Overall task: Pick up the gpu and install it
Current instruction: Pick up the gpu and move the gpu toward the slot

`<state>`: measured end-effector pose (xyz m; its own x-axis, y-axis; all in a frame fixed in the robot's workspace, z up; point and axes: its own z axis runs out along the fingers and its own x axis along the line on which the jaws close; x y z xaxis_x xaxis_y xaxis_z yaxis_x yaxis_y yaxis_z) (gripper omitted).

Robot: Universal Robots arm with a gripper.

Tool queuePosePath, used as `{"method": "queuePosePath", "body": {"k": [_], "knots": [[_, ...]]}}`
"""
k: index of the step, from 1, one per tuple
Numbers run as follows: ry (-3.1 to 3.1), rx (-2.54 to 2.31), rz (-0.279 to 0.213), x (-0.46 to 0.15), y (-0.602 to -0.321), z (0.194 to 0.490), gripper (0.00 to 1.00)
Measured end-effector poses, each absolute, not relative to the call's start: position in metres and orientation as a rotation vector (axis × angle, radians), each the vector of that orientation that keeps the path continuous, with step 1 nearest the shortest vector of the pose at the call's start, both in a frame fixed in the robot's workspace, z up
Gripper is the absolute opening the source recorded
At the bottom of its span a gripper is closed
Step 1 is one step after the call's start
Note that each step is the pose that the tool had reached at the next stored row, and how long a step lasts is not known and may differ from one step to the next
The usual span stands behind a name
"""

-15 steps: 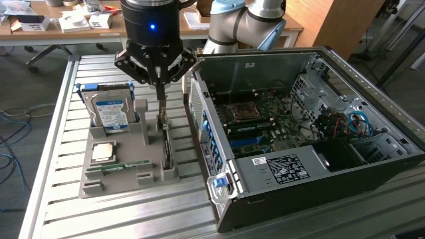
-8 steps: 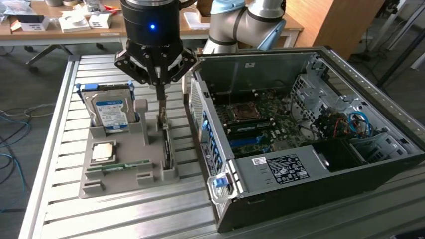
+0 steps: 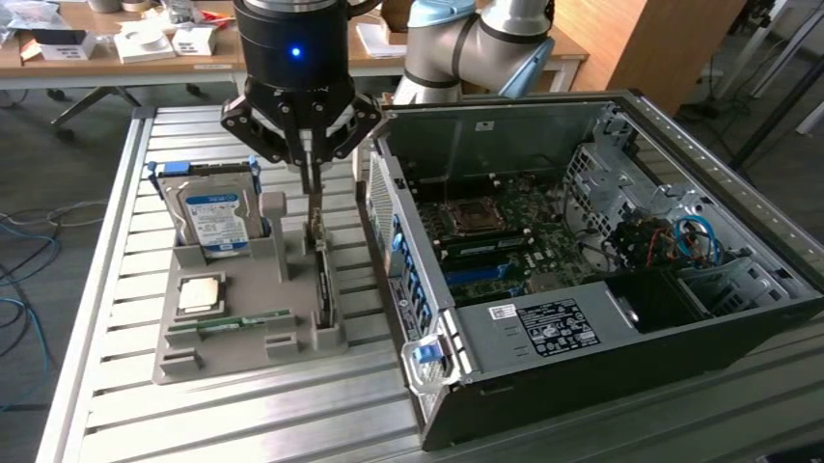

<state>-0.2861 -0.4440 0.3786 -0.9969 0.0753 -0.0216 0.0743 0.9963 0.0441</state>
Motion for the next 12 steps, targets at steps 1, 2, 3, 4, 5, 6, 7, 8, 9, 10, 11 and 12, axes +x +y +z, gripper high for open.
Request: {"method": "queuePosePath", "body": {"k": [1, 2, 3, 4, 5, 6, 7, 8, 9, 10, 11, 12], "knots": [[3.115, 0.117, 0.067, -0.2861, -0.444, 0.3786, 0.17], [3.115, 0.117, 0.067, -0.2861, -0.444, 0.3786, 0.23], [3.115, 0.117, 0.067, -0.2861, -0.444, 0.3786, 0.29], [3.115, 0.117, 0.067, -0.2861, -0.444, 0.3786, 0.35], [3.115, 0.117, 0.067, -0.2861, -0.444, 0.3786, 0.35], [3.115, 0.117, 0.067, -0.2861, -0.444, 0.3786, 0.35], [3.115, 0.117, 0.067, -0.2861, -0.444, 0.3786, 0.35], [3.115, 0.117, 0.067, -0.2861, -0.444, 0.3786, 0.42], [3.115, 0.117, 0.067, -0.2861, -0.444, 0.3786, 0.42], [3.115, 0.117, 0.068, -0.2861, -0.444, 0.3785, 0.42], [3.115, 0.117, 0.068, -0.286, -0.4439, 0.3778, 0.42], [3.115, 0.117, 0.068, -0.2861, -0.444, 0.3759, 0.42]]}}
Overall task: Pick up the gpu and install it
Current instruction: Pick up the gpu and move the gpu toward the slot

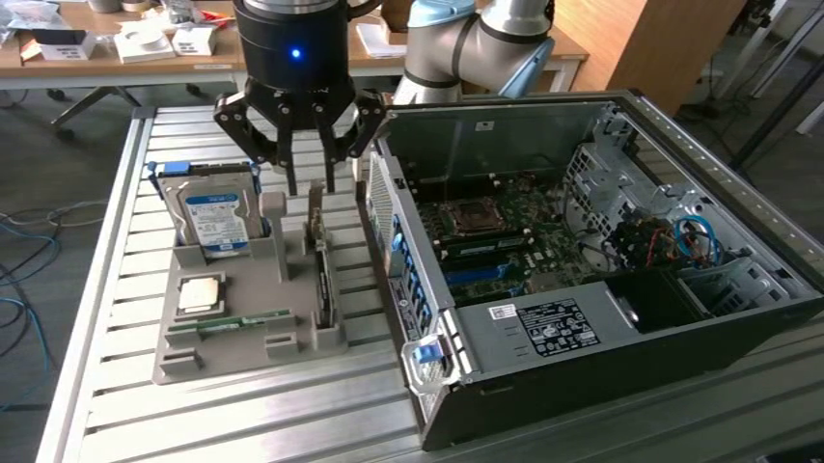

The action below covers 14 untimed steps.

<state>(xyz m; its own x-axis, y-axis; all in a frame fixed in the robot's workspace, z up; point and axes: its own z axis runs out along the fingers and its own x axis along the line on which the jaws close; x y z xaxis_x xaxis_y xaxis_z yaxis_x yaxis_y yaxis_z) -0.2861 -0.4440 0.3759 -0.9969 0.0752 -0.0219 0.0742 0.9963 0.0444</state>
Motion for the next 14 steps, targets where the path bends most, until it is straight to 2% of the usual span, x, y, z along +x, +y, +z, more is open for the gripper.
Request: {"method": "queuePosePath", "body": {"k": [14], "knots": [[3.116, 0.117, 0.067, -0.286, -0.444, 0.359, 0.42]]}}
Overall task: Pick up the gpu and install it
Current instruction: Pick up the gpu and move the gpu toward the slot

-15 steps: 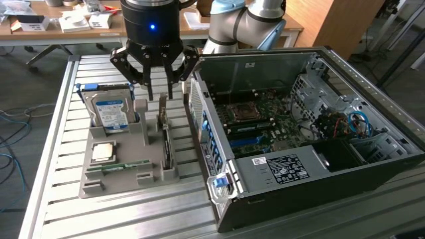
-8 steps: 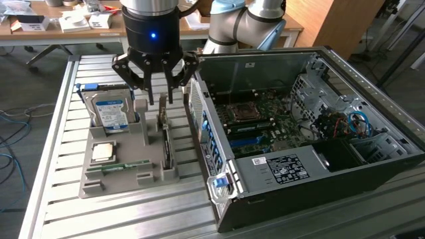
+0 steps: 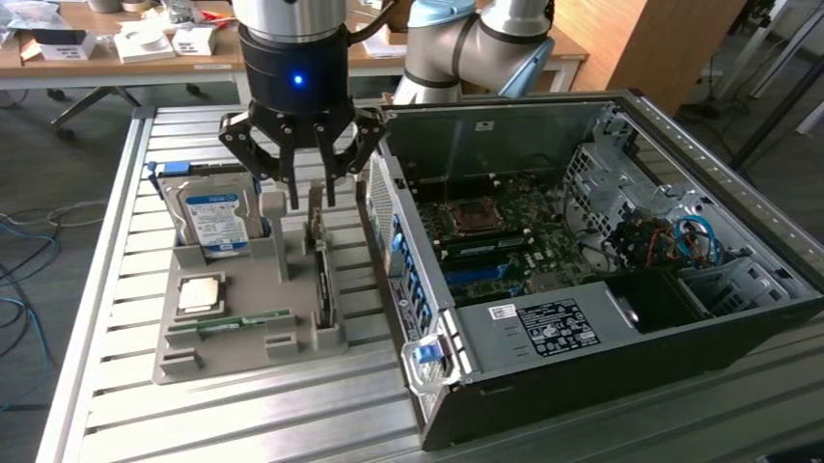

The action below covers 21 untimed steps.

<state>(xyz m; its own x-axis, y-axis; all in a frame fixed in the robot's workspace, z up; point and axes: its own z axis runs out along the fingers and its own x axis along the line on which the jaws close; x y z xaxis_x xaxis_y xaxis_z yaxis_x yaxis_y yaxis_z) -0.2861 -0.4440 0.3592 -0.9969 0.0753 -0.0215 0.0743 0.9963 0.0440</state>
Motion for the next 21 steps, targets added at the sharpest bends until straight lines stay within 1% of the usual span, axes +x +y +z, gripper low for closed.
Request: {"method": "queuePosePath", "body": {"k": [5, 6, 12, 21], "knots": [[3.115, 0.117, 0.067, -0.286, -0.444, 0.359, 0.42], [3.115, 0.117, 0.067, -0.286, -0.444, 0.359, 0.49], [3.115, 0.117, 0.069, -0.286, -0.444, 0.358, 0.49], [3.115, 0.117, 0.074, -0.286, -0.444, 0.342, 0.49]]}}
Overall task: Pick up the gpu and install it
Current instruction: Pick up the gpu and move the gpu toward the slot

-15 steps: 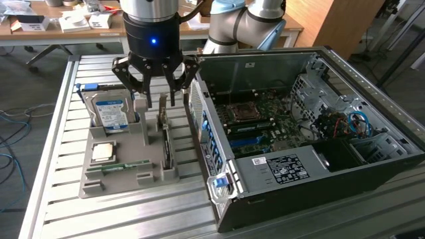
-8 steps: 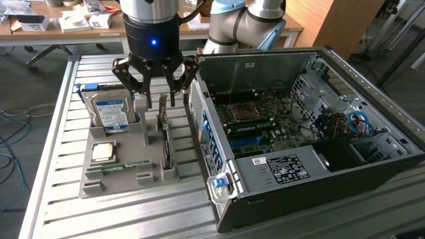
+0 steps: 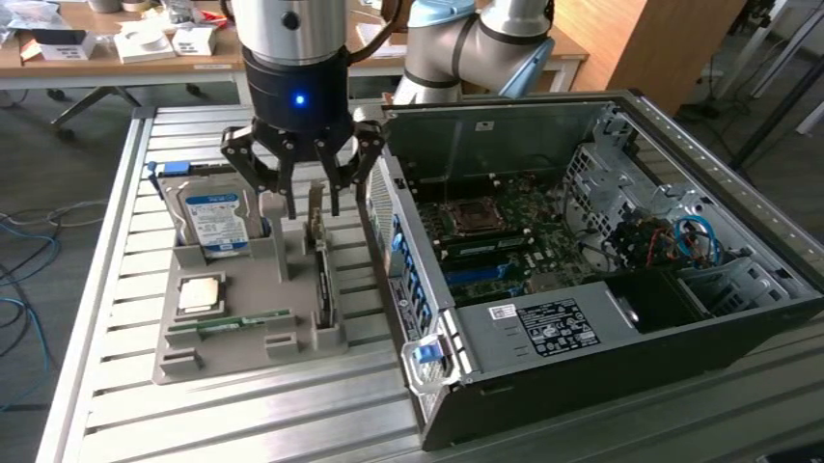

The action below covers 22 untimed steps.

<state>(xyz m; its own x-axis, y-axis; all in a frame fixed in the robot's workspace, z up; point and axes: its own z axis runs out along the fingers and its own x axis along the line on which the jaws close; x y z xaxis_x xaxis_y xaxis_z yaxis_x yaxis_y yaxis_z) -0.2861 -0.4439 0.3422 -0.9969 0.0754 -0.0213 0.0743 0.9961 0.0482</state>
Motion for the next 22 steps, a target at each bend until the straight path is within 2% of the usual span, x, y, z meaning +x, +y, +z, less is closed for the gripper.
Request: {"method": "queuePosePath", "body": {"k": [22], "knots": [[3.115, 0.117, 0.074, -0.286, -0.444, 0.302, 0.49]]}}
